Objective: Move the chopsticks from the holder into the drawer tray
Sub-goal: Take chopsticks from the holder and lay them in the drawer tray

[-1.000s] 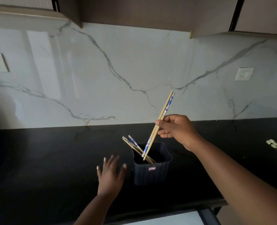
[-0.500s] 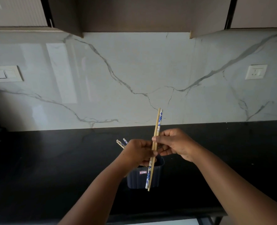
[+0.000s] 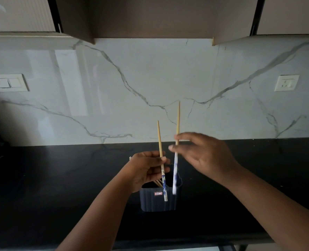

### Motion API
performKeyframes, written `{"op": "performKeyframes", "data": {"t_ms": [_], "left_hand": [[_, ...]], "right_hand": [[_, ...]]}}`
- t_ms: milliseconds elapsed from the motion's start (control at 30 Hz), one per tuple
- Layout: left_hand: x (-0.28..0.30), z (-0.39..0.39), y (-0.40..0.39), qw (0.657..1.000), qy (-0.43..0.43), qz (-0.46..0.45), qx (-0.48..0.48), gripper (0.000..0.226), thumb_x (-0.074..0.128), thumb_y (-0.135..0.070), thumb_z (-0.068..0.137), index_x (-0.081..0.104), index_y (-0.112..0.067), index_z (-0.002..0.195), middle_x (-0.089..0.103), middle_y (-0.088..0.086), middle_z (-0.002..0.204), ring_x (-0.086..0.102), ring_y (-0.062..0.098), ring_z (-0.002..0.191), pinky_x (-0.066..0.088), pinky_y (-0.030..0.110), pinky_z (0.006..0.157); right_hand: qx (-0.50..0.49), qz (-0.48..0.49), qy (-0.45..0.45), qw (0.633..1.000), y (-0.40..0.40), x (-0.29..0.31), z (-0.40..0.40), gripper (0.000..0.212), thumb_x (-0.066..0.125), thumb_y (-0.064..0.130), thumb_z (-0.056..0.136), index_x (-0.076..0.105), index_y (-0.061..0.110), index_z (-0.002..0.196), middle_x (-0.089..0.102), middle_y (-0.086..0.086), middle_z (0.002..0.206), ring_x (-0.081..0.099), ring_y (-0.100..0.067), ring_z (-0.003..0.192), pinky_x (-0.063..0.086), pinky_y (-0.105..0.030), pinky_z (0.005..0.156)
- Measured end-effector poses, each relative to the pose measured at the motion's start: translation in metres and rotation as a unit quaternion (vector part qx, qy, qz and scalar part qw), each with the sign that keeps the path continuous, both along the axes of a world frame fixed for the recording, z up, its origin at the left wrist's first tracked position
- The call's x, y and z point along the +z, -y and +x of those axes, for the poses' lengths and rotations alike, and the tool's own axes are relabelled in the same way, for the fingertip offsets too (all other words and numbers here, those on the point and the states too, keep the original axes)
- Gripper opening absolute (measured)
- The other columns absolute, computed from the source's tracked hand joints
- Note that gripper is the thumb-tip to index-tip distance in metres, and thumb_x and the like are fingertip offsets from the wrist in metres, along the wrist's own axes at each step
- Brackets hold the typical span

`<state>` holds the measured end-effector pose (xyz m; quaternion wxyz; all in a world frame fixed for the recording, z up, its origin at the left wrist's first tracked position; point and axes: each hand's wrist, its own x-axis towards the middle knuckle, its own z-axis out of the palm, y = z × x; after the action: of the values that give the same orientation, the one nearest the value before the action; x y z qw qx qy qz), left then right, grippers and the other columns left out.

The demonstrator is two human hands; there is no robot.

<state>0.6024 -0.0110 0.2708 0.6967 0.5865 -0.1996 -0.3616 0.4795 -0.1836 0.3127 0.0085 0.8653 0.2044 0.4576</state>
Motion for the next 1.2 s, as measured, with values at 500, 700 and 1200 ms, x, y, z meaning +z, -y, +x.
{"op": "performKeyframes", "data": {"t_ms": [500,700,1200], "left_hand": [[-0.011,-0.004,-0.009,0.994,-0.074,-0.027,-0.071,0.033,0.064,-0.006,0.083,0.068,-0.002,0.115,0.072,0.016,0.103,0.071,0.020,0.079,0.060,0.032,0.066],[-0.013,-0.010,-0.011,0.994,-0.075,-0.018,-0.079,0.034,0.068,-0.015,0.081,0.070,-0.007,0.113,0.073,0.012,0.095,0.072,0.021,0.077,0.060,0.032,0.065],[-0.017,-0.015,-0.010,0.998,-0.056,-0.017,-0.014,0.016,0.064,-0.011,0.089,0.072,-0.001,0.099,0.074,0.019,0.097,0.073,0.027,0.074,0.059,0.032,0.057]], "right_hand": [[-0.017,-0.083,-0.019,0.996,-0.010,-0.059,0.009,0.032,0.069,0.006,0.079,0.076,0.023,0.105,0.072,-0.002,0.096,0.065,-0.023,0.087,0.054,-0.031,0.069],[-0.015,-0.065,-0.026,0.997,-0.010,-0.062,0.008,0.041,0.078,0.002,0.073,0.075,0.024,0.108,0.071,-0.001,0.088,0.065,-0.024,0.081,0.054,-0.033,0.064],[0.065,0.496,-0.185,0.846,-0.029,-0.052,0.001,0.042,0.066,0.003,0.087,0.071,0.041,0.104,0.071,0.006,0.084,0.064,-0.011,0.065,0.055,-0.023,0.058]]}}
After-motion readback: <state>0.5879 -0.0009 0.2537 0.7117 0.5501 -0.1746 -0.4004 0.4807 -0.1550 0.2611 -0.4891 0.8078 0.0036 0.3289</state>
